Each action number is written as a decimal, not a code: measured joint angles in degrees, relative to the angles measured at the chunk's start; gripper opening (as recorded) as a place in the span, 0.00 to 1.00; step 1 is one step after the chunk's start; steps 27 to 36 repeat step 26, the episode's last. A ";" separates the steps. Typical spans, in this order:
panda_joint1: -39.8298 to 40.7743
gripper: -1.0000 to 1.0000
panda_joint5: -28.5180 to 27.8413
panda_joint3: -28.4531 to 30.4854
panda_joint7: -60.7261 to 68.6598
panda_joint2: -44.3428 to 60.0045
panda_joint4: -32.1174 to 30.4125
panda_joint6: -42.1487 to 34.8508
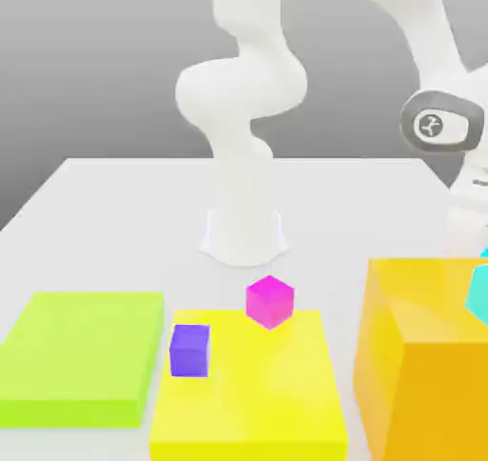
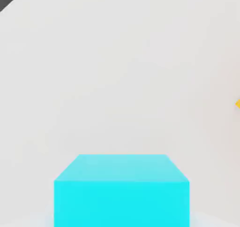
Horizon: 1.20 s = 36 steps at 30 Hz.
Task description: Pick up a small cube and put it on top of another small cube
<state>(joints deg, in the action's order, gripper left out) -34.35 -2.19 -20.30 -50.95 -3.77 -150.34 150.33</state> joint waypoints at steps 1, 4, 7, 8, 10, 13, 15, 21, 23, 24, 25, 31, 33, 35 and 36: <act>-0.10 0.00 0.21 0.43 1.97 -2.13 0.26 -1.75; 1.10 0.00 -0.13 3.84 7.97 -8.24 -0.78 -6.07; 4.90 0.00 -1.02 9.56 14.69 -14.06 -4.26 -9.17; 6.31 0.00 -1.41 11.51 16.91 -15.99 -5.51 -10.17; 9.22 0.00 -2.33 15.41 21.24 -19.87 -8.04 -12.16; 13.86 0.00 -3.92 21.23 27.57 -25.71 -11.94 -15.07; 17.44 0.00 -4.70 25.61 31.77 -29.11 -15.15 -16.27; 19.97 0.00 -4.47 29.49 34.28 -21.57 -19.92 -5.35; 19.97 1.00 -4.53 29.74 34.36 -17.82 -20.82 -0.73; 19.97 1.00 -4.53 29.74 34.36 -17.82 -20.81 -0.73; 19.97 1.00 -4.53 29.74 34.36 -17.82 -20.81 -0.73; 19.97 1.00 -4.53 29.74 34.36 -17.82 -20.81 -0.73; 19.97 1.00 -4.53 29.74 34.36 -17.82 -20.81 -0.73; 19.97 1.00 -4.53 29.74 34.36 -17.82 -20.81 -0.73; 19.97 1.00 -4.53 29.74 34.36 -17.82 -20.81 -0.73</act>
